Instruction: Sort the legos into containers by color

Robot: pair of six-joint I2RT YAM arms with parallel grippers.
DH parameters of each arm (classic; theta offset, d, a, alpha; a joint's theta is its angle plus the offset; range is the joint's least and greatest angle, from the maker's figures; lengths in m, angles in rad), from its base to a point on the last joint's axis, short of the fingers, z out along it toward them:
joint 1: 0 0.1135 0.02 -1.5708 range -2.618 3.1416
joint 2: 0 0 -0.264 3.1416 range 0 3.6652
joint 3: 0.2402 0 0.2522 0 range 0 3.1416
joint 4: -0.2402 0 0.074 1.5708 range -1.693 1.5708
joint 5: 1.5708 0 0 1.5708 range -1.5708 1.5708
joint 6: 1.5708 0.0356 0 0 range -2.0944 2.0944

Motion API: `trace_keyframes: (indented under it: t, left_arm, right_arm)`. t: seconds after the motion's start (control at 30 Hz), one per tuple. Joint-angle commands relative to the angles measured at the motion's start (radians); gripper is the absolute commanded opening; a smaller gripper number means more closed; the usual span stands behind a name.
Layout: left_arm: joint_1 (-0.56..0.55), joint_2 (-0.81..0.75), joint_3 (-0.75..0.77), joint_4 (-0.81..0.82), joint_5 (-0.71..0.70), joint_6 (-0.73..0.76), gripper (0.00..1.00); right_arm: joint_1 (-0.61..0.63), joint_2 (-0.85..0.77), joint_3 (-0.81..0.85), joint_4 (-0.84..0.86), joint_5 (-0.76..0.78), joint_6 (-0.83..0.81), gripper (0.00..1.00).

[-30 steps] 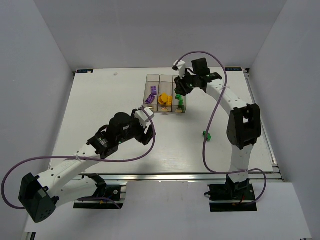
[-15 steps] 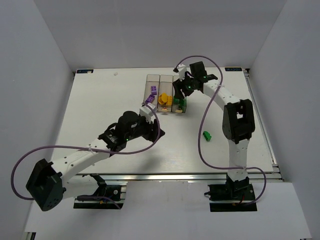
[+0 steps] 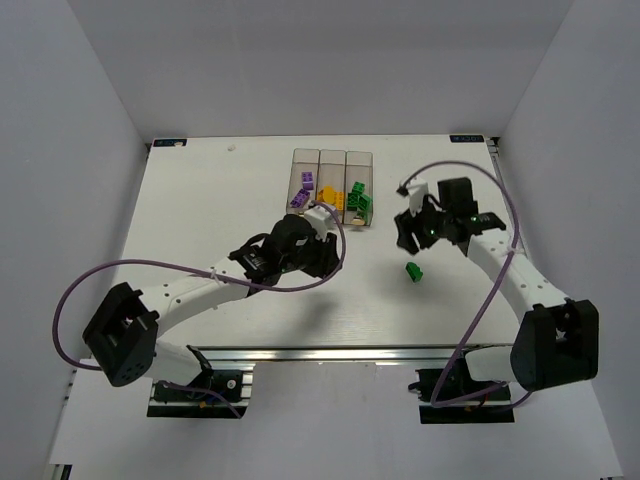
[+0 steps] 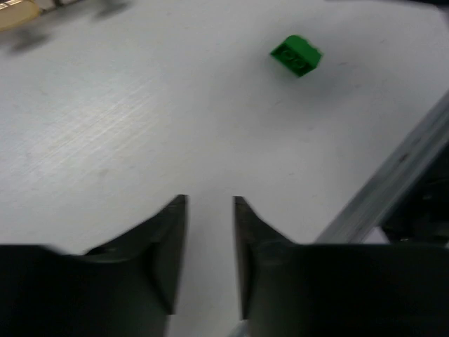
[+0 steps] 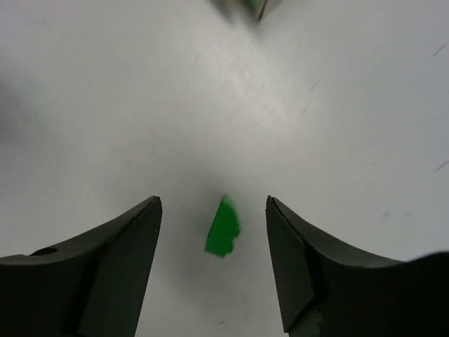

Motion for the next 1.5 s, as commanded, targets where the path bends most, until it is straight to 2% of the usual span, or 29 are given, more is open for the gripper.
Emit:
trace_keyframes:
  t: [0.0,0.03,0.13,0.2,0.33,0.47,0.57,0.6,0.67,0.77,0.8,0.87,1.0,1.07,1.4,1.47]
  left_arm:
    - [0.018,-0.027,0.050,-0.136,-0.130,0.122,0.56]
    - [0.018,-0.032,0.057,-0.159,-0.153,0.147,0.62]
    - [0.018,-0.044,0.055,-0.224,-0.270,0.242,0.72]
    - [0.018,-0.077,0.016,-0.238,-0.350,0.276,0.75]
    - [0.002,-0.171,-0.089,-0.198,-0.405,0.307,0.80]
    - [-0.007,-0.211,-0.080,-0.212,-0.423,0.316,0.80]
    - [-0.007,-0.248,-0.089,-0.199,-0.431,0.319,0.81]
    - [0.002,-0.266,-0.088,-0.196,-0.430,0.316,0.82]
    - [0.002,-0.288,-0.097,-0.180,-0.416,0.314,0.82]
    - [0.002,-0.309,-0.097,-0.185,-0.420,0.316,0.83]
    - [0.002,-0.315,-0.095,-0.187,-0.425,0.316,0.83]
    - [0.002,-0.338,-0.097,-0.181,-0.431,0.317,0.83]
    - [0.011,-0.380,-0.110,-0.173,-0.453,0.319,0.84]
    - [0.011,-0.403,-0.118,-0.161,-0.463,0.322,0.85]
    - [0.011,-0.406,-0.132,-0.156,-0.491,0.334,0.85]
    - [0.011,-0.407,-0.134,-0.153,-0.494,0.336,0.85]
  right_arm:
    - [0.010,-0.033,-0.124,-0.088,0.055,-0.103,0.69]
    - [0.008,-0.038,-0.140,-0.090,0.061,-0.106,0.74]
    - [0.008,-0.027,-0.171,-0.075,0.075,-0.098,0.77]
    - [0.008,0.005,-0.178,-0.050,0.101,-0.087,0.77]
    - [0.007,0.063,-0.183,0.005,0.153,-0.066,0.77]
    - [0.008,0.135,-0.171,0.027,0.159,-0.048,0.74]
    - [0.011,0.184,-0.155,0.030,0.162,-0.031,0.65]
    - [0.011,0.191,-0.155,0.033,0.164,-0.028,0.58]
    - [0.010,0.203,-0.154,0.036,0.165,-0.023,0.50]
    - [0.008,0.201,-0.154,0.033,0.167,-0.021,0.30]
    - [0.008,0.197,-0.145,0.027,0.165,-0.027,0.15]
    - [0.011,0.180,-0.128,0.019,0.135,-0.038,0.00]
    - [0.021,0.169,-0.021,-0.007,-0.012,-0.070,0.00]
    - [0.033,0.203,0.085,-0.004,-0.045,-0.055,0.00]
    - [0.093,0.517,0.508,0.103,-0.025,0.110,0.00]
    - [0.100,0.590,0.565,0.100,-0.028,0.133,0.05]
